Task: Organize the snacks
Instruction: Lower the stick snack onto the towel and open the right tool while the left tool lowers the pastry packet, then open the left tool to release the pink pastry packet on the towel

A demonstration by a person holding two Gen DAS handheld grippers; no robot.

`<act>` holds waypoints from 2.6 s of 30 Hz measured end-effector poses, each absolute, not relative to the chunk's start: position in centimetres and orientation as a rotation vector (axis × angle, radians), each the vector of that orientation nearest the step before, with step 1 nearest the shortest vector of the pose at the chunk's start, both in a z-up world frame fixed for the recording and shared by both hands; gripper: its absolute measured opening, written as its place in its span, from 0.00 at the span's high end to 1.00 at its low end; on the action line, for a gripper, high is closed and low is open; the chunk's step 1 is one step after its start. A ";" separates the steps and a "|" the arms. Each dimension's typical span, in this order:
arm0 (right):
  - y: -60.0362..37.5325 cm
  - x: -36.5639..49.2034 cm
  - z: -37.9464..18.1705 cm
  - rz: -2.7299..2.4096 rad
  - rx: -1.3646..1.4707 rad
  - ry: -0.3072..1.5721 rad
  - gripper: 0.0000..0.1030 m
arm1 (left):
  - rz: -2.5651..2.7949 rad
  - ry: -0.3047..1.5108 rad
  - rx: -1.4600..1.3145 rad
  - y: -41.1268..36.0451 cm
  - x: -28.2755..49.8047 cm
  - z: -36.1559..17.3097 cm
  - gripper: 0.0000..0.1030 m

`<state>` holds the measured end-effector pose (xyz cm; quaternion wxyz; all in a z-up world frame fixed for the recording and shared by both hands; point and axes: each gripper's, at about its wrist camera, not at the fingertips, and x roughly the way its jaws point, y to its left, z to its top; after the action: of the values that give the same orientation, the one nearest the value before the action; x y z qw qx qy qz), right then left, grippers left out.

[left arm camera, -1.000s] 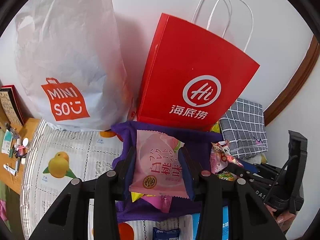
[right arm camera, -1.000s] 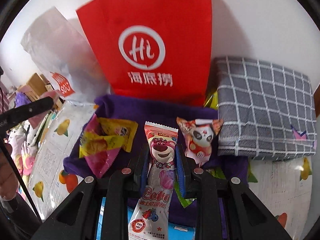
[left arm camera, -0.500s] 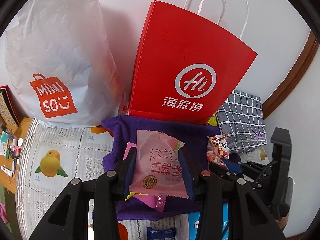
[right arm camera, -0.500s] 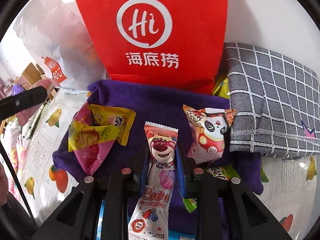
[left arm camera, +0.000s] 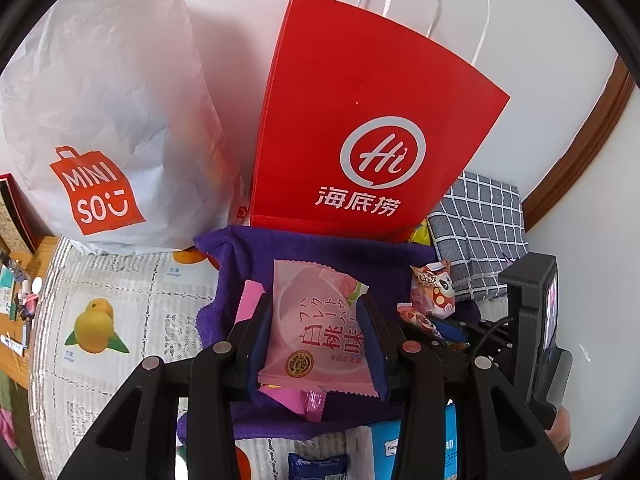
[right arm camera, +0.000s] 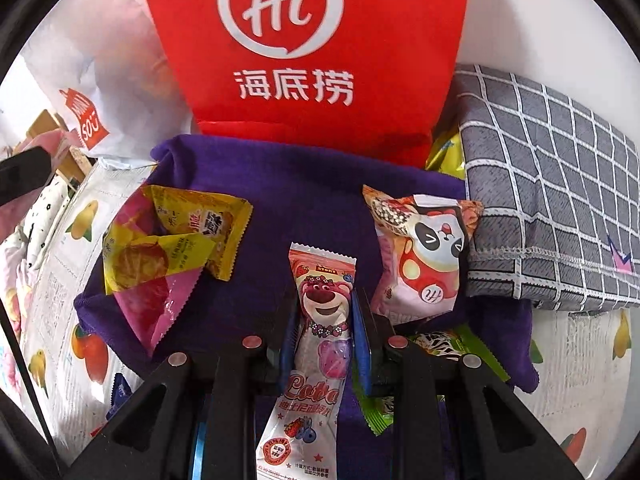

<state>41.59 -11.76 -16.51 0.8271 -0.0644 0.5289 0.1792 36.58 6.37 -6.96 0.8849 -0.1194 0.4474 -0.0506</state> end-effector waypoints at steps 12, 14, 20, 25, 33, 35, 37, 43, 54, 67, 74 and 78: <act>-11.3 41.7 -16.6 0.373 -0.141 1.137 0.60 | -0.117 0.951 -0.247 5.8 36.9 -7.3 0.62; -11.4 41.4 -15.9 0.382 -0.142 1.120 0.60 | -0.135 0.959 -0.262 5.9 37.0 -7.5 0.62; -11.8 40.3 -13.3 0.403 -0.162 1.066 0.60 | -0.137 0.983 -0.253 5.5 37.3 -8.0 0.62; -12.7 39.3 -10.4 0.413 -0.153 1.000 0.60 | -0.127 1.026 -0.222 4.7 37.7 -9.0 0.62; -15.6 38.5 -6.6 0.409 -0.069 0.903 0.58 | -0.135 1.124 -0.191 3.4 38.3 -11.6 0.62; -16.1 38.5 -6.4 0.387 -0.063 0.893 0.58 | -0.130 1.141 -0.182 3.2 38.5 -12.0 0.61; -16.3 38.7 -6.4 0.363 -0.069 0.888 0.58 | -0.120 1.149 -0.176 3.1 38.5 -12.4 0.61; -16.3 38.8 -6.8 0.371 -0.064 0.911 0.58 | -0.118 1.152 -0.200 3.7 38.6 -12.6 0.61; -15.5 38.3 -6.9 0.377 -0.108 0.908 0.58 | -0.106 1.152 -0.205 4.0 38.6 -12.2 0.51; -15.5 37.7 -5.9 0.356 -0.115 0.891 0.58 | -0.111 1.107 -0.221 4.5 38.0 -10.6 0.50; -15.0 35.3 -3.2 0.367 -0.074 0.836 0.56 | -0.154 1.061 -0.230 4.2 36.8 -8.1 0.50; -14.0 32.6 -2.1 0.385 -0.092 0.809 0.54 | -0.164 1.002 -0.229 4.5 34.8 -5.7 0.40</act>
<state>32.57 -14.03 -2.07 0.9003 -0.0446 0.3909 0.1862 34.82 4.48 -5.70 0.8675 -0.1094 0.4789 -0.0783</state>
